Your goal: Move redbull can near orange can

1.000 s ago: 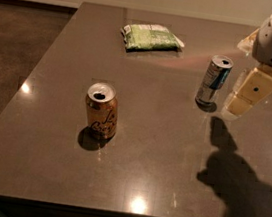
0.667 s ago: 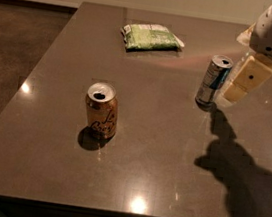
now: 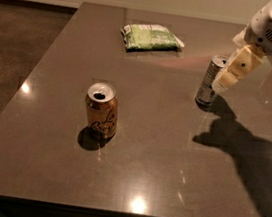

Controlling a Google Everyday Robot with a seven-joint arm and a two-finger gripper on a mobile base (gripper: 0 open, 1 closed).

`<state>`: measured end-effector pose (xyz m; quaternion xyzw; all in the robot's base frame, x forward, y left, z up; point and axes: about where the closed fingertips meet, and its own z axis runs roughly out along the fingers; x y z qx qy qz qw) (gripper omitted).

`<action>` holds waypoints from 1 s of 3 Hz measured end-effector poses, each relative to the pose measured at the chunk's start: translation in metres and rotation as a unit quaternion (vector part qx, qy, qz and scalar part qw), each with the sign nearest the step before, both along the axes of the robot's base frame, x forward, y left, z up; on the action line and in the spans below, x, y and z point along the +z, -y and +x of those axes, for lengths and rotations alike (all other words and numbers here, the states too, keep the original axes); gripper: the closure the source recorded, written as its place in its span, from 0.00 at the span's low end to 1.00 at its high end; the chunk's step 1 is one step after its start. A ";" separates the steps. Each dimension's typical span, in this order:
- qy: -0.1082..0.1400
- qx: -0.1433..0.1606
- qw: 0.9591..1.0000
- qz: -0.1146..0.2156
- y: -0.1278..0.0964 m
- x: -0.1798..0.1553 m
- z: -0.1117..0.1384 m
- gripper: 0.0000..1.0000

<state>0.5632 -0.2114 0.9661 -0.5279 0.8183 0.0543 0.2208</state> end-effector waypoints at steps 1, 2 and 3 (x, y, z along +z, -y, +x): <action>-0.015 -0.003 0.999 0.030 -0.001 -0.014 0.017 0.00; -0.020 -0.004 0.998 0.055 -0.002 -0.023 0.029 0.00; -0.024 -0.005 0.998 0.063 -0.001 -0.028 0.035 0.18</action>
Offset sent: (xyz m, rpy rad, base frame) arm 0.0387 -0.0015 -0.0307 0.1679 0.0597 -0.0107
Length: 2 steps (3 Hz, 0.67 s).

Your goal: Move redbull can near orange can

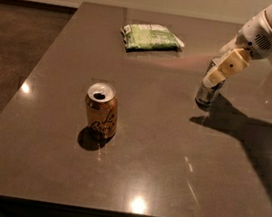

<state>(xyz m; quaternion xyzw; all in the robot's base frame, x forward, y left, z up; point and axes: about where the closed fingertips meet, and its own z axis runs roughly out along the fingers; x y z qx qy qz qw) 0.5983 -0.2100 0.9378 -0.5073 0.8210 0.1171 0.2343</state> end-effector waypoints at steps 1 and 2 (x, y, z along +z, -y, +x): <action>0.002 0.004 1.000 0.001 0.000 0.001 -0.001 0.42; -0.002 0.030 0.999 0.012 -0.015 0.010 -0.014 0.73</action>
Offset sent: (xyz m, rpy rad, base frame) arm -0.0211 0.0087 0.0161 0.0254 0.0206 0.0584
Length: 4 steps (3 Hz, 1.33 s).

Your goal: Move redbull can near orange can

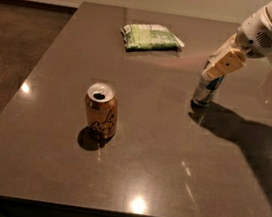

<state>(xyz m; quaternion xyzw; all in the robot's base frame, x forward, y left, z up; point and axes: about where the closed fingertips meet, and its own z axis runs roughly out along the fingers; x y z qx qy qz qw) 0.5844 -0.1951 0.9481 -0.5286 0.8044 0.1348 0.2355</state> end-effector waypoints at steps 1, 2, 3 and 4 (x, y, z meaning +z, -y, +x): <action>0.001 0.037 0.999 0.011 -0.024 0.010 -0.017 0.95; 0.006 0.102 0.995 0.022 -0.061 0.024 -0.051 1.00; 0.013 0.162 0.987 0.014 -0.093 0.029 -0.082 1.00; 0.012 0.202 0.979 0.001 -0.114 0.022 -0.105 1.00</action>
Offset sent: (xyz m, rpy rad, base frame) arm -0.1052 0.1044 0.0421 0.0618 -0.0039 0.3841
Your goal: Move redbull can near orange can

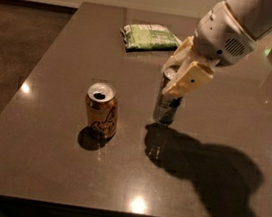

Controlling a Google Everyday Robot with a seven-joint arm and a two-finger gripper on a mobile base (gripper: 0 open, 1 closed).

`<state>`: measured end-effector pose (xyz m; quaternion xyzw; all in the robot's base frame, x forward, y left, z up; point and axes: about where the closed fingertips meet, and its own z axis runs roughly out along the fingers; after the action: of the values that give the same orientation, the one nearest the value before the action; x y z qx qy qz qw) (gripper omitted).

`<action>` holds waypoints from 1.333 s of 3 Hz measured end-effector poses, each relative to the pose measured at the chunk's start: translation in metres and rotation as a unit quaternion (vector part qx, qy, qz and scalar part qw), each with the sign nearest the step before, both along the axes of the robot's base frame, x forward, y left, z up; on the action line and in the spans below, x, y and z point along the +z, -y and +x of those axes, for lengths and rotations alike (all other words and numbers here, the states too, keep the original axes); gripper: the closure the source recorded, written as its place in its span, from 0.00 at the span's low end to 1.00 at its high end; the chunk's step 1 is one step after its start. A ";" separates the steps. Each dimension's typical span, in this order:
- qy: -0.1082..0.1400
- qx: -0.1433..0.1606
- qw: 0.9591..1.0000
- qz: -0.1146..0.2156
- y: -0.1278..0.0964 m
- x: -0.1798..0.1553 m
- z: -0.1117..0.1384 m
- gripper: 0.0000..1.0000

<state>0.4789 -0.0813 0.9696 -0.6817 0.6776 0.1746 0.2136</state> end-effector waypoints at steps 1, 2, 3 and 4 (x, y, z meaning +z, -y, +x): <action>0.002 0.025 1.000 -0.016 -0.017 -0.010 -0.014 1.00; 0.005 0.032 0.999 -0.023 -0.032 -0.012 -0.018 1.00; 0.004 0.033 0.999 -0.027 -0.042 -0.016 -0.017 1.00; 0.000 0.030 0.999 -0.027 -0.048 -0.019 -0.017 0.82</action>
Offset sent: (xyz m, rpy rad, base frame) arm -0.0233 0.0470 -0.0166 -0.0653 0.0022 0.0823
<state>0.4619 -0.0337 0.9502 -0.7075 0.6610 0.1628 0.1898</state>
